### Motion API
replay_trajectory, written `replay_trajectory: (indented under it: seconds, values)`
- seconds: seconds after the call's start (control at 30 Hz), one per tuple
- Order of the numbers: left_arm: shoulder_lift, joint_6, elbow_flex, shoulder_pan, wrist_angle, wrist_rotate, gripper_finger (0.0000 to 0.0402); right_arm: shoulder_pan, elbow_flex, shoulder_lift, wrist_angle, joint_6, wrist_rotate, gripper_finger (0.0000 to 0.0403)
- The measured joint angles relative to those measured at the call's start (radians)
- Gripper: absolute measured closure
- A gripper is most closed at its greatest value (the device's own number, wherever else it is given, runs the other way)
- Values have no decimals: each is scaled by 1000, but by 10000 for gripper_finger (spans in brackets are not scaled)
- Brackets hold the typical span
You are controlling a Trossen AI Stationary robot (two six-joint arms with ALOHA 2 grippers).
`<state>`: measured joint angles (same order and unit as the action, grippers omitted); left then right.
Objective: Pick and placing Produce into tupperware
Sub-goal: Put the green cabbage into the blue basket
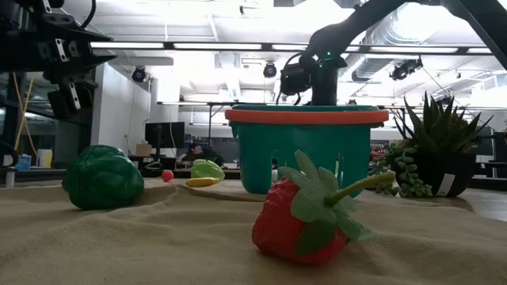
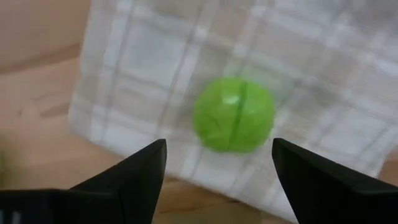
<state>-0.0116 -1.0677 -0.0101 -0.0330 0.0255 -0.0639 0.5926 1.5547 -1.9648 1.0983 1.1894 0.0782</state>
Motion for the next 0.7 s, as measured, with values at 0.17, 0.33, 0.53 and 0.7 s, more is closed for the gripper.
replay_trajectory:
  seconds: [0.17, 0.33, 0.53, 0.7]
  values:
    - [0, 43, 0, 0, 0, 0, 318, 0, 0, 0, 0, 40, -19, 119]
    - [0, 53, 0, 0, -4, 18, 318, 0, 0, 0, 4, 68, -20, 119]
    - [0, 68, 0, 0, -4, 19, 318, 0, 0, 0, 20, 79, -22, 119]
    - [0, 75, 0, 0, -5, 23, 318, 0, 0, 0, 23, 94, -23, 119]
